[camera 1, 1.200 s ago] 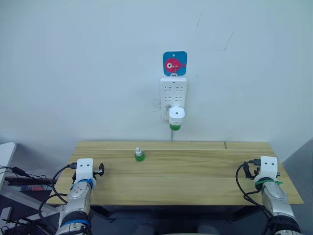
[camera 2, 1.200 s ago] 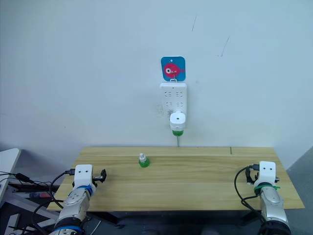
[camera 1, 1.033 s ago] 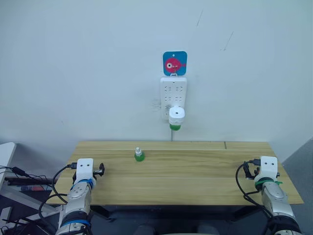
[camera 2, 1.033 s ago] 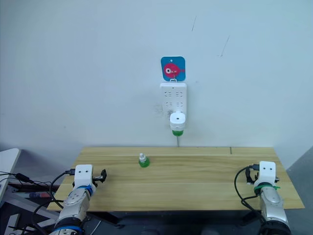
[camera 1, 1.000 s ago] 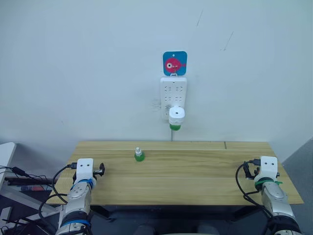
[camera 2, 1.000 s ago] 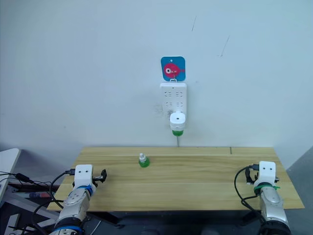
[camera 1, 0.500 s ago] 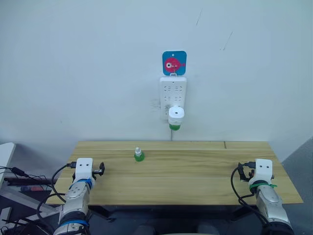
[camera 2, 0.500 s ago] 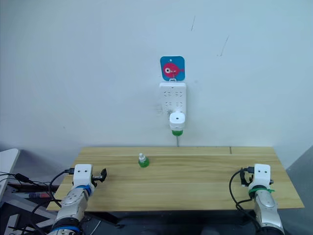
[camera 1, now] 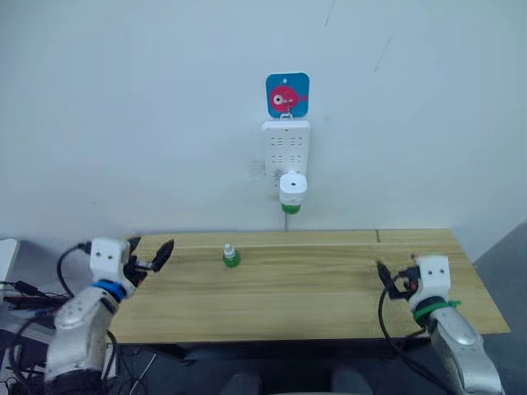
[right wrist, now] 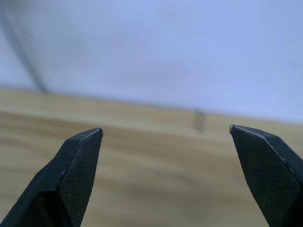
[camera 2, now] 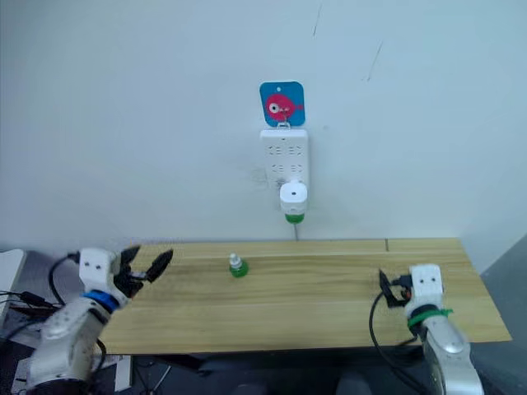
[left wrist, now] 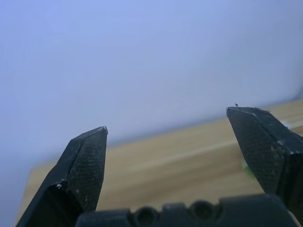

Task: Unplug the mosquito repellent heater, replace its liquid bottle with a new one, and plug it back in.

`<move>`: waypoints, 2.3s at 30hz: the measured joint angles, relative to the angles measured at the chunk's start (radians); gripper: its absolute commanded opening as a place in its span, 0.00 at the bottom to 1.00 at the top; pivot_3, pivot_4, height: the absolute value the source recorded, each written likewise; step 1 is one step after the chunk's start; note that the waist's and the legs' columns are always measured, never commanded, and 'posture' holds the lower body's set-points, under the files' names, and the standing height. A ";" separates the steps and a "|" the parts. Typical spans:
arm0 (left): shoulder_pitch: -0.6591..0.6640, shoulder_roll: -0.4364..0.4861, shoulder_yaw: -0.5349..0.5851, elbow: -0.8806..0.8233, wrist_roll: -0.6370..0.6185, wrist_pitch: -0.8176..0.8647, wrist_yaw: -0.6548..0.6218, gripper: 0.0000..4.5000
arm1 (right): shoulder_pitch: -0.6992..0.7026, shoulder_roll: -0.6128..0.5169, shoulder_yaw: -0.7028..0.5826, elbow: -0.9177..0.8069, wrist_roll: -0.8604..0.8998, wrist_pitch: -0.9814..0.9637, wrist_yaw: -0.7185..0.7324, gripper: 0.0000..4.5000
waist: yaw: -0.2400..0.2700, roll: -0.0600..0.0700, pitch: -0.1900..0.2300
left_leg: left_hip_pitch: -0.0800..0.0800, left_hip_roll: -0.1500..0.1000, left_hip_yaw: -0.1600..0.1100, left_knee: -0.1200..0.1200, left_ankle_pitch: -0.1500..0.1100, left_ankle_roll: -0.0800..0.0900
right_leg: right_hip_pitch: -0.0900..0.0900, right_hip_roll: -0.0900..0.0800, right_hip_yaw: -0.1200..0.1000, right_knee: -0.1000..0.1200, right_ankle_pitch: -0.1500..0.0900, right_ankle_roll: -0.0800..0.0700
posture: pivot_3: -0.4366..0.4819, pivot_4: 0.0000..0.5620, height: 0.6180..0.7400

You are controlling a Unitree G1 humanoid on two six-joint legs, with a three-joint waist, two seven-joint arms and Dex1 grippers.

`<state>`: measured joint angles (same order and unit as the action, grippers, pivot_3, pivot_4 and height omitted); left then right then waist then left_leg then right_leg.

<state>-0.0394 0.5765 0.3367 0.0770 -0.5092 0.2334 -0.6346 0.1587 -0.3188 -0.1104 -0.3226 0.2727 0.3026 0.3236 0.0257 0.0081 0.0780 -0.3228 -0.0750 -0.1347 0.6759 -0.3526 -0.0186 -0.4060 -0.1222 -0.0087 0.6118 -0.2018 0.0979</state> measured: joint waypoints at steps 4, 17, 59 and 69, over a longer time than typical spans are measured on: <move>-0.154 0.015 -0.053 -0.067 -0.046 0.122 -0.040 0.87 | -0.174 -0.026 0.025 -0.145 0.086 0.173 0.007 1.00 | -0.001 -0.004 0.020 | 0.000 0.000 0.000 0.000 0.000 -0.001 | 0.000 0.000 -0.001 0.000 0.000 0.000 | 0.55 0.26 1.00; -0.524 -0.093 -0.240 0.125 0.029 0.119 -0.153 0.74 | -0.449 0.014 0.103 -0.315 0.237 0.498 -0.044 1.00 | -0.032 -0.013 0.052 | -0.012 0.000 0.000 0.001 0.001 -0.006 | -0.013 -0.001 -0.001 0.000 0.000 -0.002 | 0.42 0.31 1.00; -0.796 -0.217 -0.294 0.402 0.159 -0.017 -0.470 0.30 | -0.481 0.060 0.192 -0.357 0.119 0.604 -0.229 1.00 | -0.080 -0.018 0.108 | -0.025 -0.001 -0.001 0.004 0.003 -0.005 | -0.023 -0.001 -0.003 -0.001 0.004 0.001 | 0.38 0.37 1.00; -0.795 -0.235 -0.295 0.392 0.160 -0.014 -0.439 0.30 | -0.594 0.143 0.287 -0.300 0.039 0.615 -0.266 1.00 | -0.080 -0.017 0.109 | -0.026 -0.001 -0.001 0.004 0.003 -0.005 | -0.025 -0.001 -0.002 -0.001 0.004 0.001 | 0.40 0.38 1.00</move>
<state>-0.8348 0.3414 0.0414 0.4695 -0.3492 0.2192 -1.0741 -0.4350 -0.1757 0.1766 -0.6231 0.3121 0.9177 0.0573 -0.0539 -0.0089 0.1870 -0.3492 -0.0762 -0.1361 0.6802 -0.3500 -0.0240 -0.4310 -0.1234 -0.0109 0.6112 -0.1979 0.0986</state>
